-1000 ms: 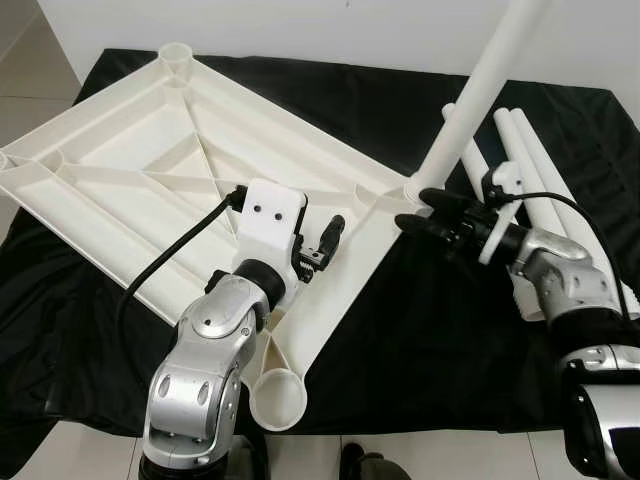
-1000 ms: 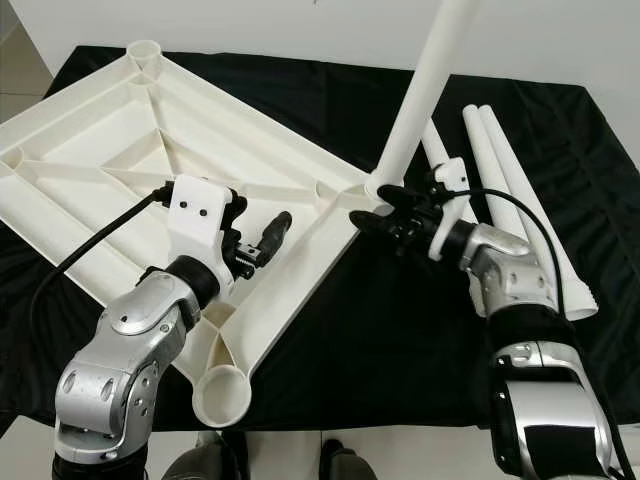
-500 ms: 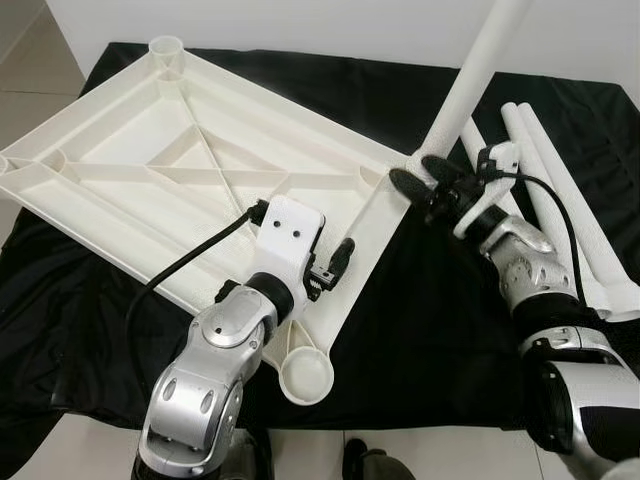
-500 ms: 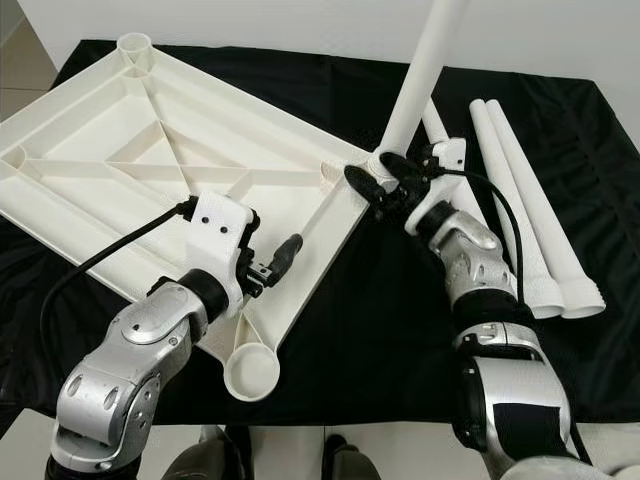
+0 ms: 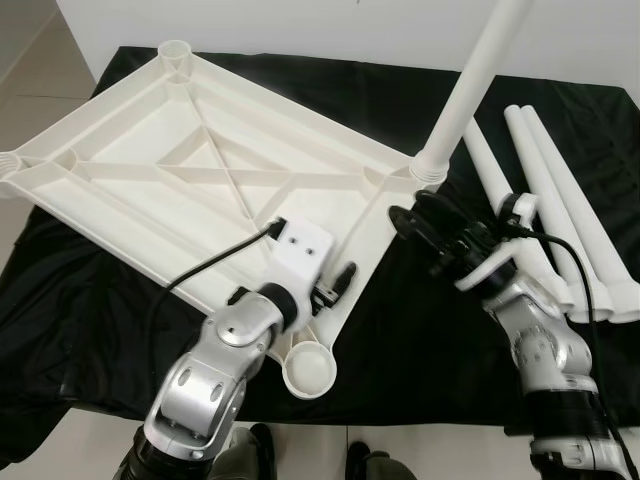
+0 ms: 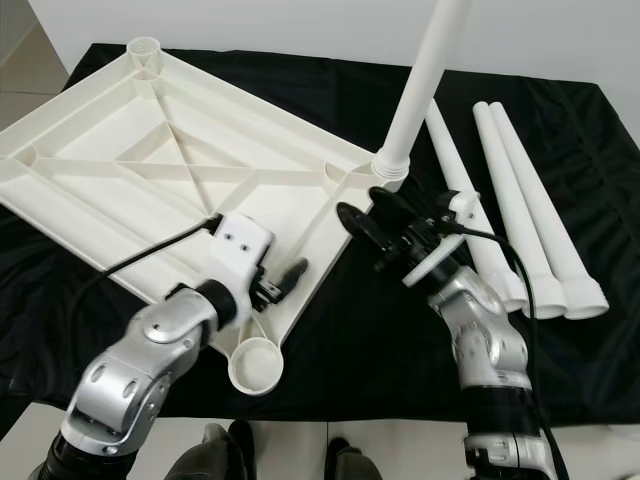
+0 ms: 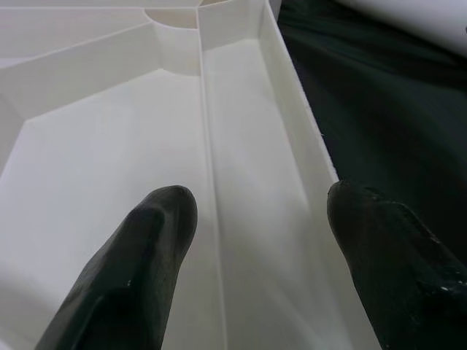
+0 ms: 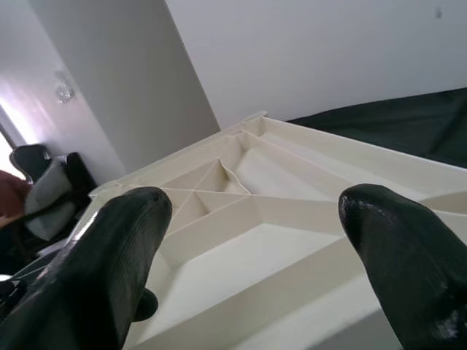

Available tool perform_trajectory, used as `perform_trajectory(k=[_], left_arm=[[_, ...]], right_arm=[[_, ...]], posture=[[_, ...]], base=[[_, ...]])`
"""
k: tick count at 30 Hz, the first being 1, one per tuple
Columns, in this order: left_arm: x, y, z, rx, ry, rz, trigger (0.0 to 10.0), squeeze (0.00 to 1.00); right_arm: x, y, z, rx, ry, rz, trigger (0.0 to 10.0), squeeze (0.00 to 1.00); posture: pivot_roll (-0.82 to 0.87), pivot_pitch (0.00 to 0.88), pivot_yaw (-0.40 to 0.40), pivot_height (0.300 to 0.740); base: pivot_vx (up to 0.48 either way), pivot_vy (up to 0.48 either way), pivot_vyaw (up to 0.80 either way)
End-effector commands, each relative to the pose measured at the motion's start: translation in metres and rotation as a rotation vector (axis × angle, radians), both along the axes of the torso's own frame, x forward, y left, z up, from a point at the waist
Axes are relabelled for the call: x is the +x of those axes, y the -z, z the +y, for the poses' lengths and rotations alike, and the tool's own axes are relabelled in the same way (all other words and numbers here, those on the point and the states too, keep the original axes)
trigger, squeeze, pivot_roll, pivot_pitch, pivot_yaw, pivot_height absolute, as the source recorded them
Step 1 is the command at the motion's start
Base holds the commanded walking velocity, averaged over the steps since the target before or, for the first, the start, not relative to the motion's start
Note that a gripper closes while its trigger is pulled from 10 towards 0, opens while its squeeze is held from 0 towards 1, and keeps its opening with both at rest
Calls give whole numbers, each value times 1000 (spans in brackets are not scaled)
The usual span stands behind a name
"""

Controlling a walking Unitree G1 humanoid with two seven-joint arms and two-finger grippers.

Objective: Building children table

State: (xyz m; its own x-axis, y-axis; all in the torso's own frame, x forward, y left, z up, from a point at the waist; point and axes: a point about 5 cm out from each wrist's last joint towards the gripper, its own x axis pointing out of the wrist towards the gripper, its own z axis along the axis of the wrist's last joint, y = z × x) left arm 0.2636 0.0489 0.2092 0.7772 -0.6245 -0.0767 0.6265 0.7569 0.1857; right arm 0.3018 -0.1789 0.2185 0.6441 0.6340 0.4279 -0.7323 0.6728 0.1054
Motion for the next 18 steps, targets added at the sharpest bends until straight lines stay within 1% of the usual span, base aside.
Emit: perform_trajectory(k=[1,2,3,4,5,7,8,10,11,14,15,16,17,18], left_arm=[[-3,12,-11,52,192,53,10000,0],[-3,12,-11,52,192,53,10000,0],[-1,14,-12,65,196,56,10000,0],[3,19,-12,84,181,82,10000,0],[3,19,-12,84,181,82,10000,0],[13,28,-10,122,130,123,10000,0],[13,28,-10,122,130,123,10000,0],[23,36,-6,164,59,162,10000,0],[23,36,-6,164,59,162,10000,0],[36,45,1,205,-38,215,10000,0],[36,45,1,205,-38,215,10000,0],[38,48,2,223,-62,226,10000,0],[40,49,3,216,-82,255,10000,0],[40,49,3,216,-82,255,10000,0]], right_arm=[[-12,1,-4,40,40,22,10000,0],[-12,1,-4,40,40,22,10000,0],[-16,0,-5,46,52,29,10000,0],[-20,0,-4,55,62,35,10000,0],[-20,0,-4,55,62,35,10000,0],[-26,-1,-2,69,72,39,10000,0],[-26,-1,-2,69,72,39,10000,0],[-31,-2,2,76,70,37,10000,0],[-31,-2,2,76,70,37,10000,0],[-35,-4,5,81,82,34,10000,0],[-35,-4,5,81,82,34,10000,0],[-36,-5,5,87,88,34,10000,0],[-36,-6,4,92,93,32,10000,0],[-36,-6,4,92,93,32,10000,0]], posture=[[-70,194,20,740],[-70,194,20,740],[-70,194,20,740],[-79,180,26,740],[-79,180,26,740],[-88,170,33,740],[-88,170,33,740],[-97,161,42,740],[-97,161,42,740],[-101,157,49,740],[-101,157,49,740],[-101,157,49,740],[-103,155,53,740],[-103,155,53,740]], base=[[0,0,0],[0,0,0],[0,0,0],[0,0,0],[0,0,0],[0,0,0],[0,0,0],[0,0,0],[0,0,0],[0,0,0],[0,0,0],[0,0,0],[0,0,0],[0,0,0]])
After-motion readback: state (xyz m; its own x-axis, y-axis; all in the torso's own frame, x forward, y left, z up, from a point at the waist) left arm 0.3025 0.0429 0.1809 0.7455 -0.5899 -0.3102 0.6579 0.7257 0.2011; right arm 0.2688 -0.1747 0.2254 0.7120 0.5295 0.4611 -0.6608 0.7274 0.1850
